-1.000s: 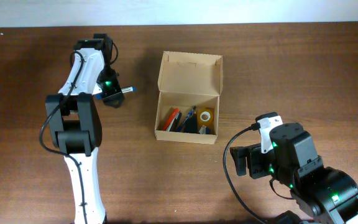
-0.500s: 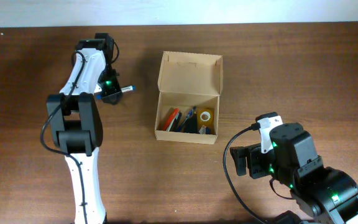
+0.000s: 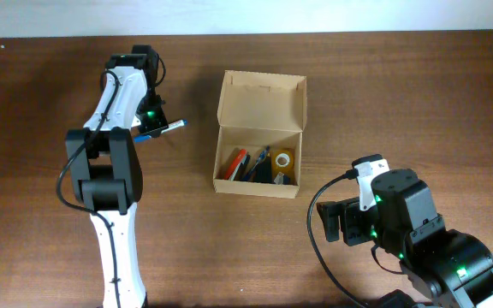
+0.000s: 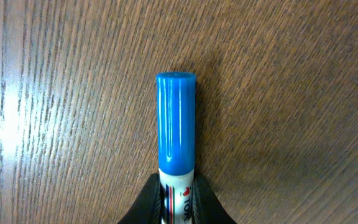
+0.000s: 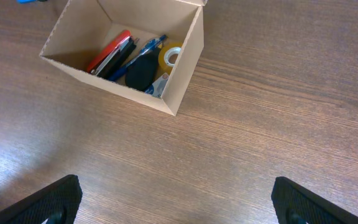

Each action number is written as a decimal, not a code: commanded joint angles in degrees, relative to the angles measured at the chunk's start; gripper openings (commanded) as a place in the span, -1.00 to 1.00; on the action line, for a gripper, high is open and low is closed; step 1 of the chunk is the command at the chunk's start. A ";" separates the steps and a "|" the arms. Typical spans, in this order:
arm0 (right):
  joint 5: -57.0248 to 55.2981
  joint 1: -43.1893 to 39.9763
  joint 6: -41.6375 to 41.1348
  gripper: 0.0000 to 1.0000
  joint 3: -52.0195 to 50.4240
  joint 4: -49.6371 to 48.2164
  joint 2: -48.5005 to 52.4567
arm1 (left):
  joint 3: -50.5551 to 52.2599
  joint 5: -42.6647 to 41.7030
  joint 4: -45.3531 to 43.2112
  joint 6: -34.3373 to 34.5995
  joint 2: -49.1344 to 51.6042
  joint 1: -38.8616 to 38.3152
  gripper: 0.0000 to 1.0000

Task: Pack container
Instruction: 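Carry the whiteboard marker over the box and lower it inside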

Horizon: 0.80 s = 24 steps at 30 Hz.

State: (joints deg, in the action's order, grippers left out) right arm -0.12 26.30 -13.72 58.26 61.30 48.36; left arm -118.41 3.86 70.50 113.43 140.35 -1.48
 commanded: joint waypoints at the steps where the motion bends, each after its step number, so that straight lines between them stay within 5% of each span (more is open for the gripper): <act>1: -0.55 0.31 -0.22 0.98 -0.20 -0.02 -0.37 | -0.48 -0.09 0.22 0.15 2.19 -0.24 -0.88; 9: -0.55 0.33 -0.22 0.98 -0.20 -0.02 -0.37 | -6.21 -1.05 6.03 0.15 2.12 -0.90 -0.97; 20: -0.55 0.33 -0.20 0.98 -0.20 0.00 -0.37 | -31.52 0.92 26.12 0.15 2.12 -4.70 -0.96; 24: -0.55 0.33 -0.22 0.99 -0.20 -0.02 -0.37 | -35.47 1.75 26.18 -1.14 -0.24 -7.48 -0.96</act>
State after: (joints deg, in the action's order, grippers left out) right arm -0.12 26.30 -13.72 58.26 61.30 48.36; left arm -152.29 4.12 96.25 113.36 142.21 -7.49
